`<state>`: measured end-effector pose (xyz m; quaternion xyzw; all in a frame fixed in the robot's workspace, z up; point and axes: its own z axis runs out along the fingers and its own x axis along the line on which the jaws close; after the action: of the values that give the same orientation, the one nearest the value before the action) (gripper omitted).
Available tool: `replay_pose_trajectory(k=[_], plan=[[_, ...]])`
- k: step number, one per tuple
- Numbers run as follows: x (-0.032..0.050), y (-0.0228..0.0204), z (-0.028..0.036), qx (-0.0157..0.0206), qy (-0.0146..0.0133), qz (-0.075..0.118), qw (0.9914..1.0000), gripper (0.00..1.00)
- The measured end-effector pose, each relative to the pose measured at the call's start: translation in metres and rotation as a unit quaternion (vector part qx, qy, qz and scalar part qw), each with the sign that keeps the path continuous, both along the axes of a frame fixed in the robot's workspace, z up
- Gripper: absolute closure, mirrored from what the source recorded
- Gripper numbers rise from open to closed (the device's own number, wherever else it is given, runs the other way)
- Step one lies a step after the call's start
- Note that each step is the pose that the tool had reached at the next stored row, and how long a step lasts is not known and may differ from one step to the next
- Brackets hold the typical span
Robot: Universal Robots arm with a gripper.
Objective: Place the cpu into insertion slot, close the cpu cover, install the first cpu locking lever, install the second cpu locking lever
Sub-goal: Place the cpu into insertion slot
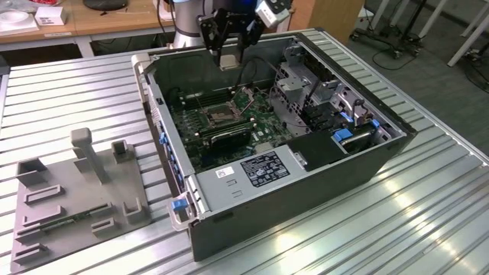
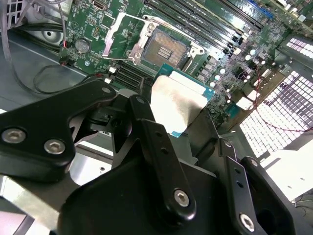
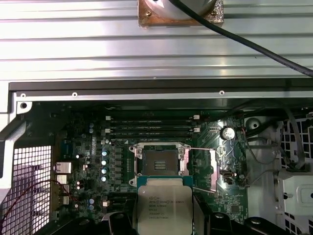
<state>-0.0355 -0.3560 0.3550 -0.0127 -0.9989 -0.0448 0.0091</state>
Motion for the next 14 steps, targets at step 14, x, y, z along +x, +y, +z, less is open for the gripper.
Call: replay_pose_trajectory(k=[14], plan=[[-0.0096, 0.0000, -0.0076, 0.0000, -0.0013, 0.000, 1.00000, 0.46]])
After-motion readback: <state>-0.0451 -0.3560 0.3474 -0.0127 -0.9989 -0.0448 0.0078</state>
